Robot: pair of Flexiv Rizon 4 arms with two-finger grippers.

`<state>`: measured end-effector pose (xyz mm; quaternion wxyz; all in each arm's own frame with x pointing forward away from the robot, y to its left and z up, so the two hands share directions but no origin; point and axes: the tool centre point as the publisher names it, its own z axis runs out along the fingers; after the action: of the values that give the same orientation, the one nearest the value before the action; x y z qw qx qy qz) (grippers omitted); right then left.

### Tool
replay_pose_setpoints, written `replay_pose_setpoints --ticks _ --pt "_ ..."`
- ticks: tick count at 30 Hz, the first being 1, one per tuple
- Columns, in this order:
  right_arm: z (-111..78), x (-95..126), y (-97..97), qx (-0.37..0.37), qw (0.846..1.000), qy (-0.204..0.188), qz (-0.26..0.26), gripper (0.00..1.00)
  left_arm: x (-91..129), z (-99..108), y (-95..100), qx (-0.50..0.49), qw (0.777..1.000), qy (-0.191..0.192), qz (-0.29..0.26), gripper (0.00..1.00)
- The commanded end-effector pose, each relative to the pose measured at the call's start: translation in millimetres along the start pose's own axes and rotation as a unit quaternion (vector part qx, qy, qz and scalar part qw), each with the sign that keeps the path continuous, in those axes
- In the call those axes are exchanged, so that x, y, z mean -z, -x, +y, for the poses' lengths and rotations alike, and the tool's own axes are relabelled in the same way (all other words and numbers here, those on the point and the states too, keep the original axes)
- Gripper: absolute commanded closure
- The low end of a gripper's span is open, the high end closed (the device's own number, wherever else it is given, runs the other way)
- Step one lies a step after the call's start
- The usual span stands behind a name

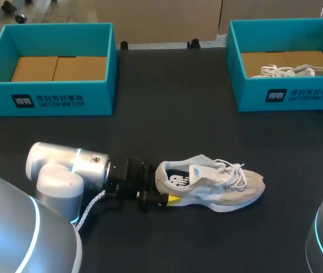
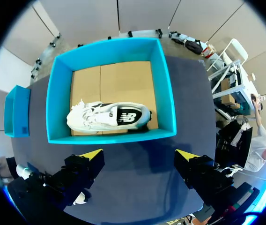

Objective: Take the shoe out of the shoebox, open the shoe tongue, remove and reinsert the insole, then place the shoe into the shoebox

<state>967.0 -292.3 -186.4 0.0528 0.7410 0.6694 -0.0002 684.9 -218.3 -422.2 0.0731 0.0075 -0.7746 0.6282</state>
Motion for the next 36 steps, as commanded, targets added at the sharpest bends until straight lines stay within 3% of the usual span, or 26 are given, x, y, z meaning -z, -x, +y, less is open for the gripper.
replay_pose_setpoints --ticks 1,14,30,36 --pt "-3.2 2 -11.7 -0.027 1.0 0.002 -0.001 0.0 -1 0 0.2 0.0 1.0 0.0 -0.001 1.0" --pt "-85.6 6 -102.8 -0.066 0.997 -0.027 0.006 0.0 -1 0 0.2 0.0 1.0 0.0 -0.001 1.0" --pt "-88.5 7 -102.6 -0.077 0.997 -0.027 -0.005 0.0 -1 0 0.2 0.0 1.0 0.0 -0.001 1.0" --pt "-129.8 -9 -181.6 -0.032 0.999 -0.013 -0.014 0.0 -1 0 0.2 0.0 1.0 0.0 -0.001 1.0"
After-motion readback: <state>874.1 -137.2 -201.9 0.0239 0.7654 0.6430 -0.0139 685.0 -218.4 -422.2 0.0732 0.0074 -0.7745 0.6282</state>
